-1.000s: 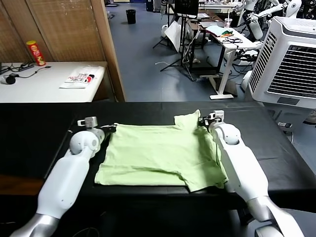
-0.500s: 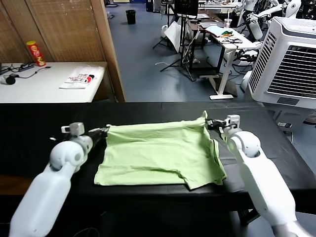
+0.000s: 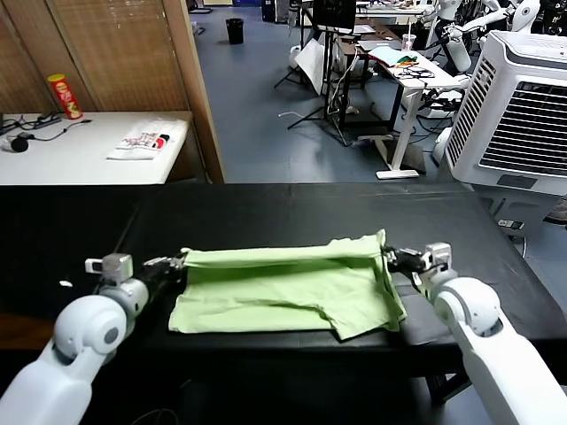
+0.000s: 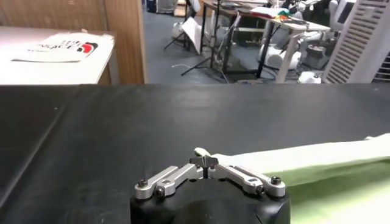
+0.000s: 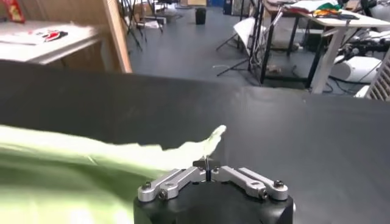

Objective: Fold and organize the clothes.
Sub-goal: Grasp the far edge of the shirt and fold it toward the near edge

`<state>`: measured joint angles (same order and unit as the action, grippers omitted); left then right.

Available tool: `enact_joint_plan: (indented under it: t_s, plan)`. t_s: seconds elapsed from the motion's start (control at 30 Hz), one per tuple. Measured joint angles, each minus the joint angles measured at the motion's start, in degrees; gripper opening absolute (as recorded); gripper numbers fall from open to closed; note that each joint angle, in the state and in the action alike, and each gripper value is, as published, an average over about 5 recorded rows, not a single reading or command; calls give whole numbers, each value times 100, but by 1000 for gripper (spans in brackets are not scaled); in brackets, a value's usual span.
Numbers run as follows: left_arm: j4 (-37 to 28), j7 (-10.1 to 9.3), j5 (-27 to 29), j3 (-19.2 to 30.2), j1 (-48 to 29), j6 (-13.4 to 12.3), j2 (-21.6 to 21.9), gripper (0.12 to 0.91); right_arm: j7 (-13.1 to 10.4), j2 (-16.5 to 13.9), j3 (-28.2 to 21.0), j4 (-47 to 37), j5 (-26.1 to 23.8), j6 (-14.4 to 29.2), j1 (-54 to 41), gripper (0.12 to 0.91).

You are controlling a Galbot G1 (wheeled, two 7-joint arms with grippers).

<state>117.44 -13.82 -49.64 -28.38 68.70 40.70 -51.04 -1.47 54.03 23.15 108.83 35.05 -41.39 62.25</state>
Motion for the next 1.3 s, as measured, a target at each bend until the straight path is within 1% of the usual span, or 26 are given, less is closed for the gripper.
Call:
enact_joint_plan:
  t_s: [0.23, 0.57, 0.87, 1.03, 1.17, 1.2, 1.27, 1.3]
  plan:
    - [160, -10, 51, -136, 287, 58, 32, 127, -100, -78, 130, 442, -33, -80, 418, 123]
    - [350, -40, 158, -245, 680, 150, 76, 127, -227, -111, 282, 750, -55, -80, 784, 123]
    - [416, -48, 433, -188, 918, 150, 64, 127, -237, -107, 390, 850, -178, -80, 1022, 123]
    - [458, -102, 536, -184, 1032, 150, 55, 127, -235, -64, 396, 858, -218, -80, 1103, 123]
    - [496, -143, 575, -161, 1103, 150, 43, 127, -191, -40, 428, 916, -194, -80, 1155, 124]
    - [511, -148, 578, -157, 1120, 150, 39, 127, -177, -37, 447, 938, -186, -80, 1170, 134]
    - [544, -153, 581, -158, 1149, 150, 24, 134, -161, -35, 495, 991, -177, -81, 1199, 187]
    - [561, -153, 581, -165, 1160, 150, 13, 152, -158, -36, 526, 1019, -171, -81, 1208, 229]
